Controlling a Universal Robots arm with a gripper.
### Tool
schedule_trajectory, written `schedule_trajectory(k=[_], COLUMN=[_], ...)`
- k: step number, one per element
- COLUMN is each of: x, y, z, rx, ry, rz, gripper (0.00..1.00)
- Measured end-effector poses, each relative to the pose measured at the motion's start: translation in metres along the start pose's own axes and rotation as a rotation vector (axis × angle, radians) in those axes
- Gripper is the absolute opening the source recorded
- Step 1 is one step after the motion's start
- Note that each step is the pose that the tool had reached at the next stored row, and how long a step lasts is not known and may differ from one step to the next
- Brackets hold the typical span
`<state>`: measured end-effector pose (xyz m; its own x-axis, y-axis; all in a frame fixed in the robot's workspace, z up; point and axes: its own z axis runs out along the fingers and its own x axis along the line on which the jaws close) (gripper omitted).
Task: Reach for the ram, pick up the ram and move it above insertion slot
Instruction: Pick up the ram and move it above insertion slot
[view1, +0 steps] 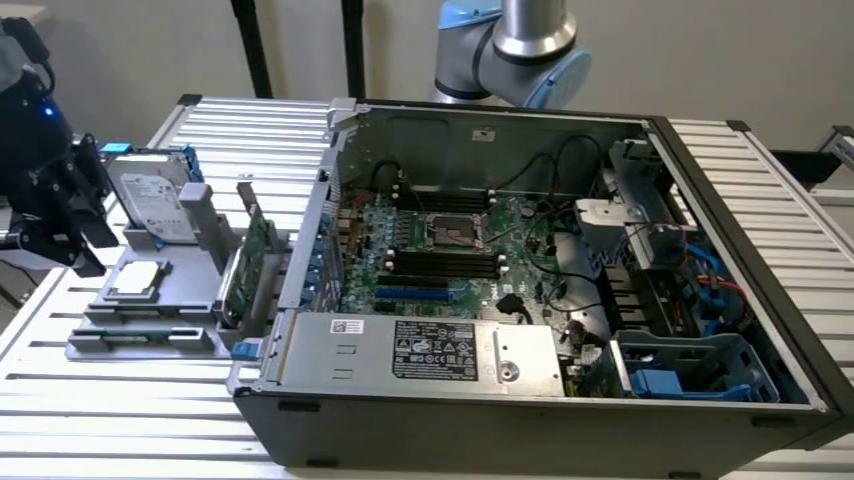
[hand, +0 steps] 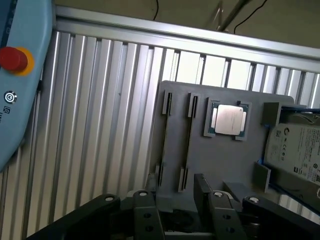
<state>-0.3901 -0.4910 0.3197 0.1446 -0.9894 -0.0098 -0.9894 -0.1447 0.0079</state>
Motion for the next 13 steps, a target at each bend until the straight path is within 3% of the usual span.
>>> schedule_trajectory(k=[13], x=[-0.001], y=[0.0086], z=[0.0237], rx=[0.0], ry=[0.0], rz=[0.005], gripper=[0.42])
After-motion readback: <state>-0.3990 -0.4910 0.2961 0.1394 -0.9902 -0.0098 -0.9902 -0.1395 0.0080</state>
